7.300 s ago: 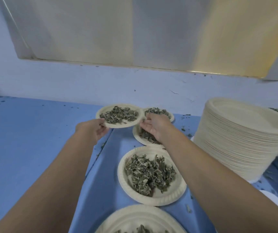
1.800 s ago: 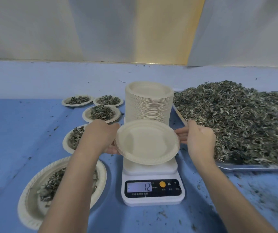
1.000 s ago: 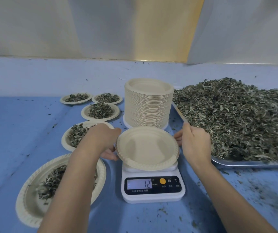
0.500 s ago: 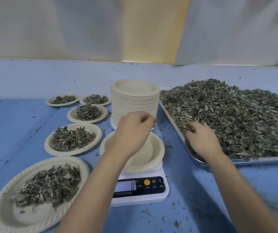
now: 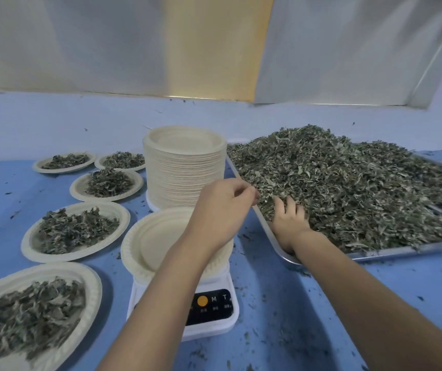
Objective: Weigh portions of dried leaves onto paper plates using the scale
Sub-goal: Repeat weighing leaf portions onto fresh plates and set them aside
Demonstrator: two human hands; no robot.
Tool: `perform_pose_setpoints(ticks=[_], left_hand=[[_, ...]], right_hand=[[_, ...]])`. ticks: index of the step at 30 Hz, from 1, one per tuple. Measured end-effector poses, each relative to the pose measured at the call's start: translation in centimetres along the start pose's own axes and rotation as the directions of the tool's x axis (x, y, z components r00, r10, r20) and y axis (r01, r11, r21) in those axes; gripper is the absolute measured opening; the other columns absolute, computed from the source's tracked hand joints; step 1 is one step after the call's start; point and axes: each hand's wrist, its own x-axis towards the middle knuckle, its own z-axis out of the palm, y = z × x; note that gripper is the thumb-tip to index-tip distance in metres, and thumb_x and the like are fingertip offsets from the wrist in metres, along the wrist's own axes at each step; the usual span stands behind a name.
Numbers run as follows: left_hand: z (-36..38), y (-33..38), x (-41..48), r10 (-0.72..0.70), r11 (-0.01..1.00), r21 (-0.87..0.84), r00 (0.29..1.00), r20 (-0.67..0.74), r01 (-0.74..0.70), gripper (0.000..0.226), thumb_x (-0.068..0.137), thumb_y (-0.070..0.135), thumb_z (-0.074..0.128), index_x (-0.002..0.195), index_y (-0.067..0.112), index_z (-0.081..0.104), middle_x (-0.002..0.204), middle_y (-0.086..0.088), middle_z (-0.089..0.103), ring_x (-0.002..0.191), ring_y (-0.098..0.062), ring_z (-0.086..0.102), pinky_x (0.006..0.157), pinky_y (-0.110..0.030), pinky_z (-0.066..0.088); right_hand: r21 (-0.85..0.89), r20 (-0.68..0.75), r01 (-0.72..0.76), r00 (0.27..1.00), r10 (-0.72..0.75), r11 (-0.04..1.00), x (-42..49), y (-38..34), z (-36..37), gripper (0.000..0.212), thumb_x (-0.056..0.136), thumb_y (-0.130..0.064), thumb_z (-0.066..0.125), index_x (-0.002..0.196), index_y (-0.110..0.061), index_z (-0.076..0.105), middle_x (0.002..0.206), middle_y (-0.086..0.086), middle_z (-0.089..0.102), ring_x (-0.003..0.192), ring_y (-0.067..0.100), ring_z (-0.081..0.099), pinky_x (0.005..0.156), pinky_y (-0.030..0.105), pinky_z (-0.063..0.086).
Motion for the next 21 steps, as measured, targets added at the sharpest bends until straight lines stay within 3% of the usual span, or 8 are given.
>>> perform_pose_setpoints(ticks=[3, 6, 9, 11, 14, 17, 19, 21], left_hand=[[-0.2, -0.1, 0.0, -0.009, 1.000, -0.010, 1.000, -0.006, 0.009, 0.024, 0.090, 0.020, 0.051, 0.076, 0.021, 0.070, 0.083, 0.001, 0.073, 0.083, -0.017, 0.067, 0.084, -0.041, 0.051], [-0.4, 0.0, -0.2, -0.007, 1.000, -0.014, 1.000, -0.015, 0.006, 0.025, 0.091, 0.021, 0.051, 0.075, 0.022, 0.070, 0.081, 0.002, 0.072, 0.080, -0.019, 0.067, 0.082, -0.042, 0.052], [-0.5, -0.2, -0.3, -0.006, 1.000, -0.017, 1.000, -0.020, 0.006, 0.025, 0.091, 0.020, 0.051, 0.076, 0.017, 0.070, 0.079, -0.001, 0.072, 0.078, -0.021, 0.067, 0.079, -0.041, 0.053], [-0.5, -0.3, -0.3, -0.012, 1.000, -0.016, 1.000, -0.018, 0.012, 0.025, 0.091, 0.021, 0.051, 0.077, 0.015, 0.070, 0.079, -0.004, 0.072, 0.077, -0.022, 0.067, 0.077, -0.038, 0.051], [-0.3, -0.7, -0.2, 0.015, 0.999, 0.031, 1.000, -0.010, -0.015, 0.026, 0.090, 0.021, 0.050, 0.080, 0.007, 0.069, 0.082, -0.013, 0.069, 0.079, -0.028, 0.065, 0.078, -0.042, 0.049], [-0.1, -0.9, -0.2, 0.032, 0.998, 0.053, 0.999, 0.008, -0.033, 0.025, 0.089, 0.022, 0.050, 0.081, 0.006, 0.068, 0.083, -0.013, 0.069, 0.078, -0.028, 0.065, 0.081, -0.045, 0.050], [-0.1, -0.9, -0.2, 0.038, 0.998, 0.058, 0.999, 0.014, -0.039, 0.025, 0.088, 0.023, 0.051, 0.081, 0.006, 0.068, 0.083, -0.013, 0.069, 0.077, -0.028, 0.065, 0.081, -0.047, 0.050], [-0.2, -1.0, -0.2, 0.044, 0.997, 0.057, 0.999, 0.012, -0.045, 0.025, 0.088, 0.023, 0.051, 0.080, 0.007, 0.068, 0.081, -0.011, 0.069, 0.077, -0.027, 0.065, 0.080, -0.046, 0.050]], right_hand=[[-0.366, -0.252, 0.035, 0.958, -0.135, 0.930, 0.2, 0.0, -0.1, 0.059, 0.095, -0.050, 0.043, 0.141, -0.017, 0.026, 0.141, 0.010, 0.032, 0.126, 0.031, 0.035, 0.100, 0.041, 0.030], [-0.445, -0.273, 0.104, 0.930, -0.246, 0.889, 0.8, -0.1, -0.3, 0.056, 0.098, -0.044, 0.038, 0.146, -0.024, 0.018, 0.152, 0.012, 0.020, 0.131, 0.032, 0.029, 0.102, 0.043, 0.029], [-0.437, -0.035, 0.266, 0.950, -0.312, 0.859, 1.5, -0.2, -0.2, 0.076, 0.095, -0.017, 0.046, 0.152, -0.026, -0.003, 0.160, 0.003, -0.008, 0.146, 0.029, 0.006, 0.114, 0.045, 0.017], [-0.404, 0.060, 0.293, 0.954, -0.294, 0.867, 1.5, -0.3, -0.3, 0.080, 0.091, -0.010, 0.052, 0.152, -0.022, 0.002, 0.160, 0.003, 0.001, 0.146, 0.029, 0.005, 0.115, 0.046, 0.017], [-0.426, -0.022, 0.275, 0.949, -0.313, 0.862, 1.2, -0.4, -0.4, 0.053, 0.091, -0.010, 0.047, 0.140, -0.020, 0.028, 0.144, 0.005, 0.029, 0.133, 0.033, 0.025, 0.104, 0.050, 0.030], [-0.356, -0.158, 0.259, 0.930, -0.331, 0.898, 0.8, -0.3, -0.6, 0.032, 0.098, -0.021, 0.038, 0.130, -0.020, 0.038, 0.137, 0.006, 0.034, 0.123, 0.031, 0.034, 0.096, 0.048, 0.034], [-0.328, -0.283, 0.238, 0.898, -0.336, 0.914, 0.8, -0.3, -0.8, 0.029, 0.099, -0.029, 0.037, 0.126, -0.020, 0.042, 0.135, 0.007, 0.036, 0.119, 0.031, 0.038, 0.091, 0.045, 0.037], [-0.337, -0.307, 0.215, 0.895, -0.323, 0.917, 0.9, -0.2, -0.8, 0.035, 0.100, -0.034, 0.035, 0.132, -0.023, 0.040, 0.143, 0.008, 0.032, 0.123, 0.031, 0.037, 0.093, 0.044, 0.037]])
